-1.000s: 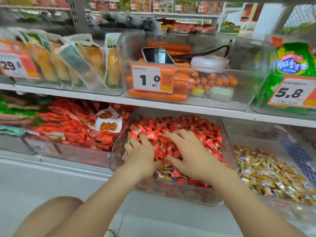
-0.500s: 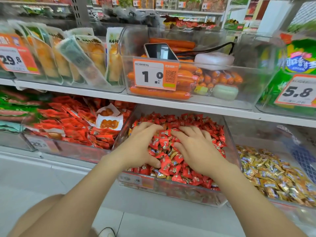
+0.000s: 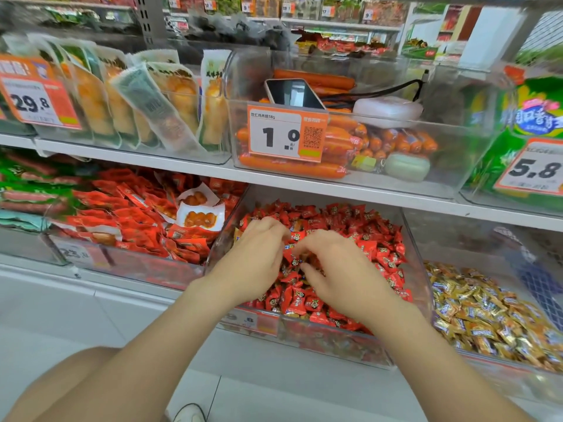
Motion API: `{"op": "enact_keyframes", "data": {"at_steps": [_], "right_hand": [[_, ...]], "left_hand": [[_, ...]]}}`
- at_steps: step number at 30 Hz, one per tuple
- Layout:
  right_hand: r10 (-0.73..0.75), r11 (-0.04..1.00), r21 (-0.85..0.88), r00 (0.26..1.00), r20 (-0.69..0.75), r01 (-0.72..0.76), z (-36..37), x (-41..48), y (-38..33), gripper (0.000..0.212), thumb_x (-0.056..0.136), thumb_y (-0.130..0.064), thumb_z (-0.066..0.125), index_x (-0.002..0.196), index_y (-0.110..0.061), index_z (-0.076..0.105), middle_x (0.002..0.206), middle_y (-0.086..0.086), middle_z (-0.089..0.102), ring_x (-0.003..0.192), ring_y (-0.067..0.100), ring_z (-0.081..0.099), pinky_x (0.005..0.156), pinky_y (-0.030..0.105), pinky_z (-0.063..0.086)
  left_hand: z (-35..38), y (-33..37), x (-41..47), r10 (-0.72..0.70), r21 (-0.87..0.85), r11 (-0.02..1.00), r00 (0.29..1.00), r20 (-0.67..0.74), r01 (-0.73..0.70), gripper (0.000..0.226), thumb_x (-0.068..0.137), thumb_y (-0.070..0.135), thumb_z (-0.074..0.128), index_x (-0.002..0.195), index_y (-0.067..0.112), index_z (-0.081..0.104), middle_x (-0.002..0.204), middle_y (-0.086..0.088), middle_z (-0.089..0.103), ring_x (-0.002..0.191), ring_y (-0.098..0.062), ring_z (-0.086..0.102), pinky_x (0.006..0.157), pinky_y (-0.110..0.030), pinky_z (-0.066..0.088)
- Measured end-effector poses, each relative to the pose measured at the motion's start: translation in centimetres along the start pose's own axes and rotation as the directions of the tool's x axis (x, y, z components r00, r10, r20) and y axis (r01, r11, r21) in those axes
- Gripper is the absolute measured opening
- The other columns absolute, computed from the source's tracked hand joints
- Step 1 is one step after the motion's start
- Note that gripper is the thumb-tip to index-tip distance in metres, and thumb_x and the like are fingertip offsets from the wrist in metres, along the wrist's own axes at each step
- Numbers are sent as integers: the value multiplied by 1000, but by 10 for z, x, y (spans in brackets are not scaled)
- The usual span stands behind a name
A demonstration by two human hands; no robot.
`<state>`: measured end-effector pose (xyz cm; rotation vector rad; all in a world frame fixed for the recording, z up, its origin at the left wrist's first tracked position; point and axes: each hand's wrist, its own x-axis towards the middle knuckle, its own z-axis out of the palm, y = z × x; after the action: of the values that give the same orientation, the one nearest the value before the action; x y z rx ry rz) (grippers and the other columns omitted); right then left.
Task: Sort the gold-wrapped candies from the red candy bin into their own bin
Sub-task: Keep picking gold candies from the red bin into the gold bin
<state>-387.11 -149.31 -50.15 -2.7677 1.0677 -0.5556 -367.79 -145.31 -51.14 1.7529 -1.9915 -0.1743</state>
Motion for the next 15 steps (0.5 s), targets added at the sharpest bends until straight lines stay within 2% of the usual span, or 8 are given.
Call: {"op": "enact_keyframes", "data": {"at_steps": [2,4,7,10,12,15], "right_hand": [[62,996,-62,998,13,-61,1,1,-1,18,99,-29,68,116,-29,61,114,-8,64,111,17,57,92,38,50],[103,986,-127,994,-29,-106,-4,2,4,18,99,-33,69,113,-28,60,109,-6,68,106,20,62,86,39,50],[154,966,-198,984,-89,-169,-11,-3,17,19,97,-23,71,113,-30,62,97,-7,70,96,22,64,78,38,49],[218,949,-217,973,-73,-229,-13,-8,25,39,86,-1,71,112,-31,67,99,-7,68,99,22,62,80,41,54],[187,962,-191,981,-55,-194,-13,-7,24,48,82,7,66,115,-28,68,106,-4,66,106,22,58,87,41,53],[91,996,15,994,-53,-91,-13,-3,13,50,83,8,59,118,-28,67,113,-8,66,112,13,55,98,32,48]], "left_hand": [[3,1,8,65,-60,996,997,40,-63,28,107,21,53,134,26,56,132,5,54,125,-13,48,106,-35,44],[4,3,14,121,-66,991,989,82,-116,28,99,33,69,126,32,61,119,10,57,114,-11,54,95,-30,44],[0,4,13,65,13,998,996,58,-66,23,90,42,79,110,33,71,93,19,56,93,-9,55,79,-30,43],[-9,0,4,-32,101,994,999,20,29,9,90,30,75,99,33,73,97,17,68,92,-8,63,78,-33,55],[-14,-4,-1,-107,198,976,993,59,93,13,86,19,69,90,31,74,95,14,71,92,-12,67,76,-36,59],[-15,-7,-2,-144,286,952,985,94,112,17,82,11,72,92,25,74,103,4,65,104,-20,60,83,-39,58]]}}
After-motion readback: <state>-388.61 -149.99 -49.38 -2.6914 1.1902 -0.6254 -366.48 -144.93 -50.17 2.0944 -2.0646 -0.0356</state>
